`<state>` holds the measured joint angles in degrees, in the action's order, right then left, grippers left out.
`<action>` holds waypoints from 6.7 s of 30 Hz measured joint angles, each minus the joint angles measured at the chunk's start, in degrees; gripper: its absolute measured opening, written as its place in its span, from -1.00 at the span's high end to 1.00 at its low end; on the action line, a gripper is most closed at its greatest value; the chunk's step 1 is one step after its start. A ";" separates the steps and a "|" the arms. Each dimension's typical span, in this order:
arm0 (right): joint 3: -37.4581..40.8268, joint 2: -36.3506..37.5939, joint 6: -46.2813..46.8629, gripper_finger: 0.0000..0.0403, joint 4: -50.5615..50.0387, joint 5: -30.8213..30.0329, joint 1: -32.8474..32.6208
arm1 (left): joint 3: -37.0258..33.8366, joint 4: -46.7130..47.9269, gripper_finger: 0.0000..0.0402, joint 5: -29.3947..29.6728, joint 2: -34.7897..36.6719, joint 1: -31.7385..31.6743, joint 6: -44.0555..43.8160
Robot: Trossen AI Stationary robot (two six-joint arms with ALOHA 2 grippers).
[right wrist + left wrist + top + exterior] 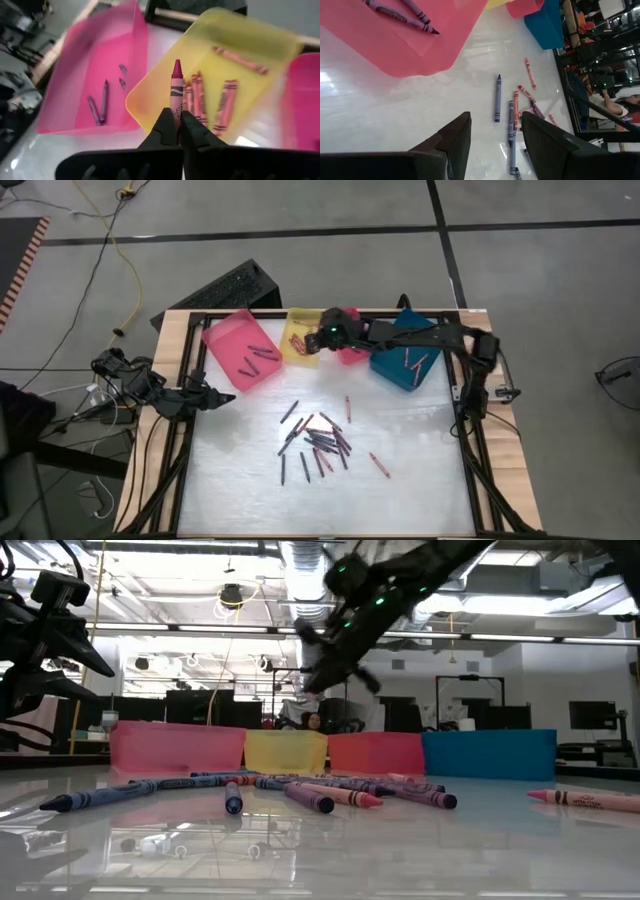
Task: Sort crayons
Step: Put the red crayon into the yellow bin, then put the pink crayon into the blue bin
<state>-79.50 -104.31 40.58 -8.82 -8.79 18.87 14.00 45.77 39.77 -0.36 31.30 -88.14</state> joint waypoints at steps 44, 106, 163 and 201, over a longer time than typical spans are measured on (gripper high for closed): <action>-33.10 -11.57 -12.28 0.67 -56.98 3.76 -1.99 | 0.00 0.12 0.18 -1.56 -0.02 0.01 -0.64; 14.16 5.25 24.33 0.67 -26.77 -4.57 -23.32 | 0.00 -0.17 0.18 0.37 -0.01 0.00 -1.07; 13.89 -1.29 39.34 0.68 -31.51 10.22 -51.20 | 0.00 -0.18 0.18 0.13 0.00 -0.01 -2.65; 31.86 12.76 89.74 0.68 -75.88 0.44 -36.44 | 0.00 0.06 0.18 3.13 0.00 -0.01 -2.56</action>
<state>-47.64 -91.55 130.33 -84.70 -8.35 -17.57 14.00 45.82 42.90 -0.36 31.29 -90.70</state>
